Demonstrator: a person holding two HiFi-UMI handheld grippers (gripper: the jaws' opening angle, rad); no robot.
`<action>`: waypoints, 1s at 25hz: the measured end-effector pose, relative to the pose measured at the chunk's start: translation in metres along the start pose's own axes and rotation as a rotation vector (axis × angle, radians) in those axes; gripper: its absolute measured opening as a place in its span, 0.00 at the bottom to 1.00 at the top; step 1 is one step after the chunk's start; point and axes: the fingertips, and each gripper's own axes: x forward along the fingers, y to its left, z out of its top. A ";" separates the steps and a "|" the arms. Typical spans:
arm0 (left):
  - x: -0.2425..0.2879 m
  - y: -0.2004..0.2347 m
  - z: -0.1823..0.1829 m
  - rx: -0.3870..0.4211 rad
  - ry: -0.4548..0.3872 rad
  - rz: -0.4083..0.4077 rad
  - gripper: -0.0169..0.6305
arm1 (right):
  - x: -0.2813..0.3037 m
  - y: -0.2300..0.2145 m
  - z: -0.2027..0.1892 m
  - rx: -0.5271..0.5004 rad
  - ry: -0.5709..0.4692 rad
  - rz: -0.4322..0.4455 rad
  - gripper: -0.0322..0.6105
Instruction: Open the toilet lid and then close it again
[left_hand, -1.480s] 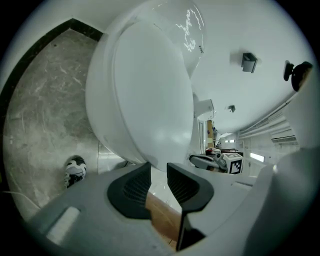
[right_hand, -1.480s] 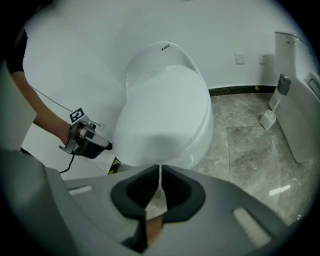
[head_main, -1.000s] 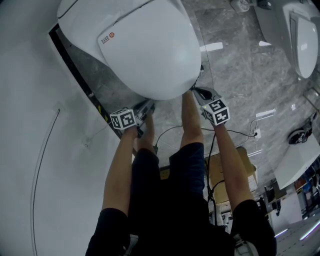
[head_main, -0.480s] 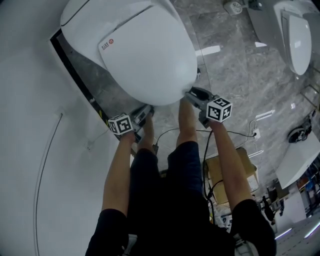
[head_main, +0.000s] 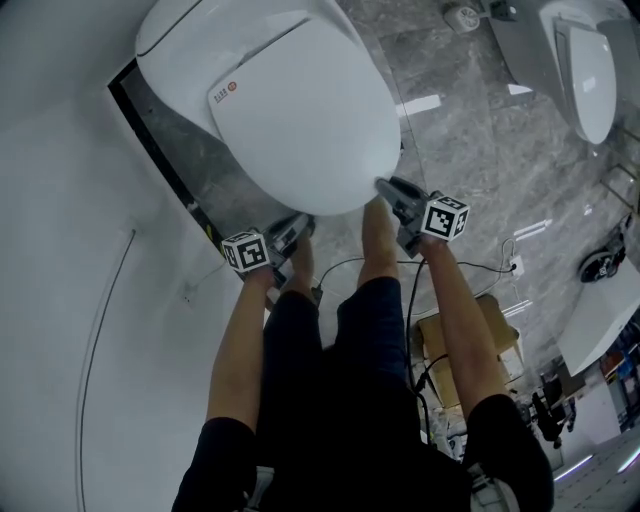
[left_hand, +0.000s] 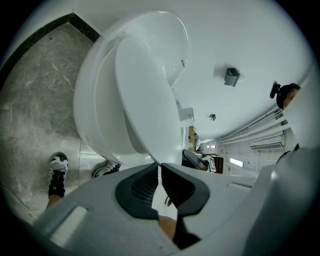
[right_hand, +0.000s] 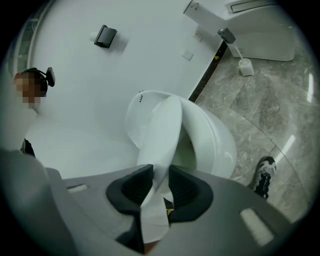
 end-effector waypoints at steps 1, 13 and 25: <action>-0.003 -0.007 0.000 0.001 -0.004 -0.013 0.06 | -0.003 0.007 0.002 0.006 -0.007 0.001 0.20; -0.029 -0.084 0.008 0.123 -0.006 -0.077 0.05 | -0.018 0.056 0.017 0.093 -0.063 -0.031 0.18; -0.045 -0.104 0.023 0.362 -0.152 0.178 0.05 | -0.023 0.090 0.030 0.111 -0.008 0.010 0.17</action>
